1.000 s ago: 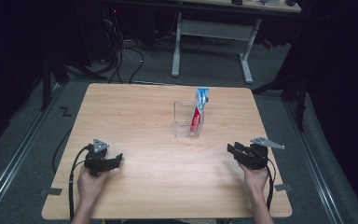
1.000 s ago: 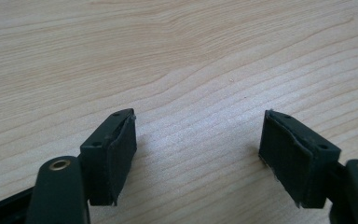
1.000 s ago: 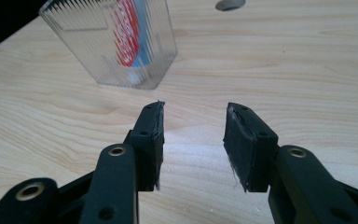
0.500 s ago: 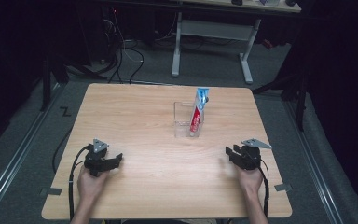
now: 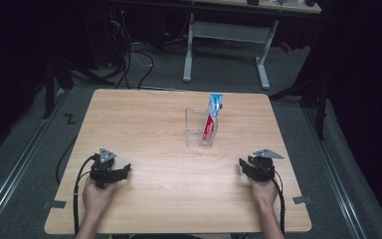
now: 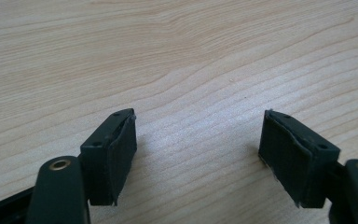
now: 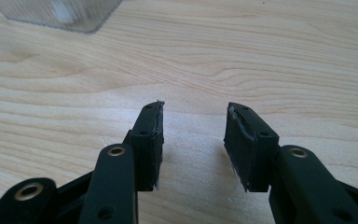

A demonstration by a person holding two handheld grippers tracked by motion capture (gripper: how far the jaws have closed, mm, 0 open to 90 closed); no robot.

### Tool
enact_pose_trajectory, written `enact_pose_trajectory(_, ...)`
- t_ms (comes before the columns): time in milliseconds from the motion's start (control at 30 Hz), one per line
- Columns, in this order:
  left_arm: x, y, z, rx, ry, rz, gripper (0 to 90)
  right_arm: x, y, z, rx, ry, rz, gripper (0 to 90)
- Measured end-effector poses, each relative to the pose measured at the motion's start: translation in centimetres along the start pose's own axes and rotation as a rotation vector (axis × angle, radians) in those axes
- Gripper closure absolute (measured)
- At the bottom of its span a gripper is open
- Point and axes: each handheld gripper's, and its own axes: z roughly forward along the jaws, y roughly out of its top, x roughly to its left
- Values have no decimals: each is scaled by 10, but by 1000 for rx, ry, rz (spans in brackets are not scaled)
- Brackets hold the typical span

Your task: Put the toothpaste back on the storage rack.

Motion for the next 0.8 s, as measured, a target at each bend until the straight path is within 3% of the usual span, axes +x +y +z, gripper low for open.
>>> enact_pose_trajectory(333,0,0,0,1,0,1,277,-2,-1,7,19,-22,-3,551)
enact_pose_trajectory(467,0,0,0,0,0,0,276,-1,0,8,27,-50,-30,503)
enact_pose_trajectory(633,0,0,0,0,0,1,276,-3,0,9,33,-56,-17,435)
enact_pose_trajectory(800,0,0,0,1,0,1,276,-2,0,9,35,-55,-17,429)
